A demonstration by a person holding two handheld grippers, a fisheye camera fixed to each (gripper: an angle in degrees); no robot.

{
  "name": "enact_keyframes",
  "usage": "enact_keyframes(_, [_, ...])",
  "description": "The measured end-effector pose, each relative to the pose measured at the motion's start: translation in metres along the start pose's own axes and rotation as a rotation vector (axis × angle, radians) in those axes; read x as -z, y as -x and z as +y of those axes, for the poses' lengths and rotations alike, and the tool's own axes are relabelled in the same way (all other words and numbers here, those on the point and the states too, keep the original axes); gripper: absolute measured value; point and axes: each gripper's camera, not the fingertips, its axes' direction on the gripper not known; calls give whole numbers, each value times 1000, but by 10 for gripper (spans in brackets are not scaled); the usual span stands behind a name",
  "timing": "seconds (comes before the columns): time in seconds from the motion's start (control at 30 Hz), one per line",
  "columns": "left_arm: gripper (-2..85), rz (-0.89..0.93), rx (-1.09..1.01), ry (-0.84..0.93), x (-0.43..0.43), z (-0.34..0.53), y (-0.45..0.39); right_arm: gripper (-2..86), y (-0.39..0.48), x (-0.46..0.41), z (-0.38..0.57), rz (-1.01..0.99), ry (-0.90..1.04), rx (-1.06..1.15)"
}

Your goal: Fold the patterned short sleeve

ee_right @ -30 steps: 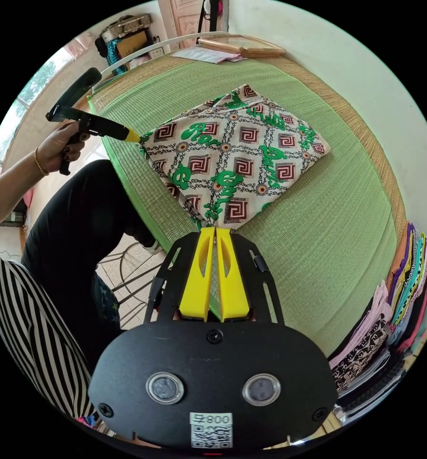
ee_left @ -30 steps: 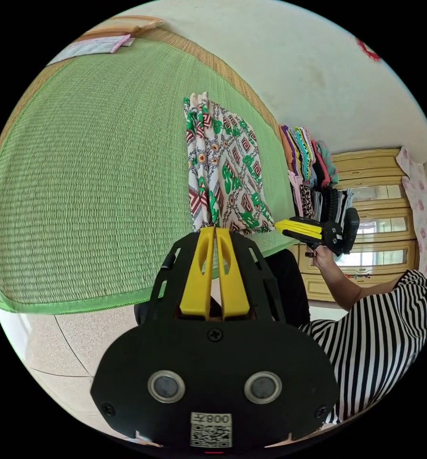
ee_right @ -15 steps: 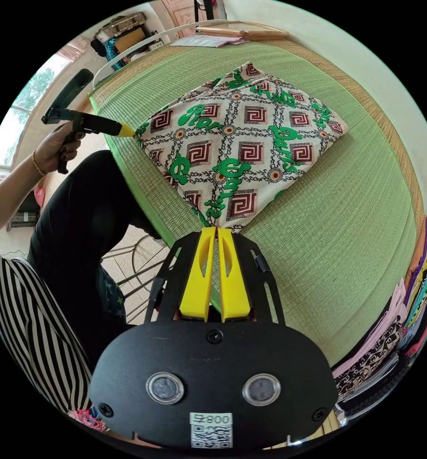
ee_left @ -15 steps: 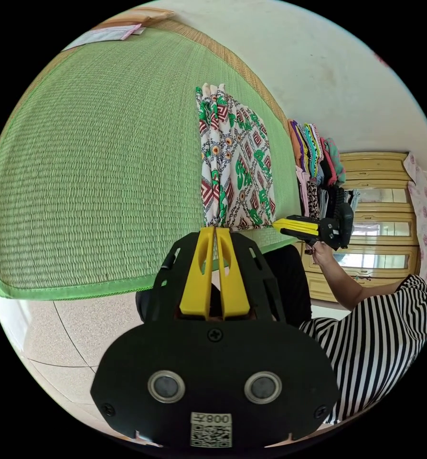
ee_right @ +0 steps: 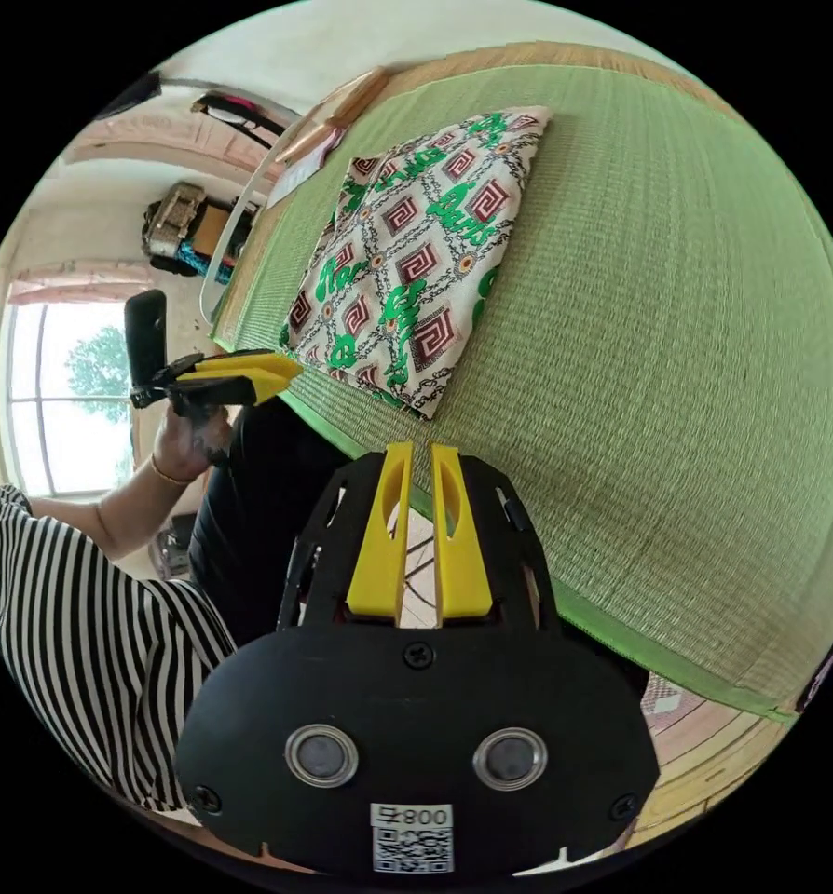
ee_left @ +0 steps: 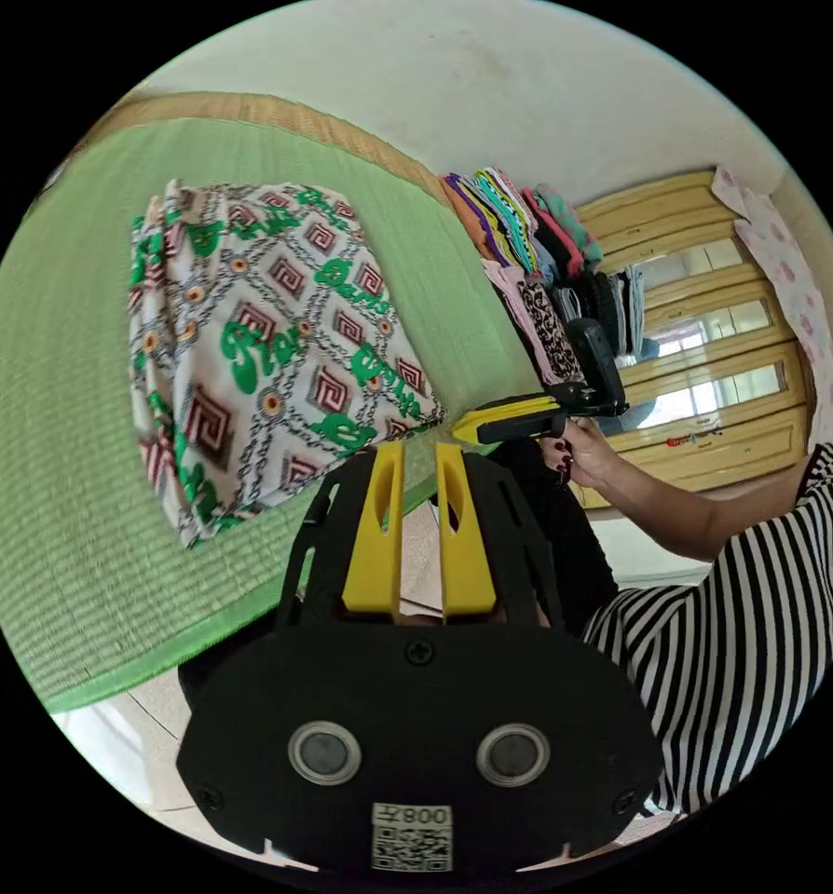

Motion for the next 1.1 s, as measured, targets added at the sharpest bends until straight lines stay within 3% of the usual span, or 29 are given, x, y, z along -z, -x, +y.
enact_keyframes(0.37, [37, -401, -319, 241, -109, -29, -74, 102, -115, 30, 31, -387, -182, -235])
enact_keyframes(1.1, [7, -392, -285, 158, -80, -9, -56, 79, -202, 40, 31, -635, -209, -328])
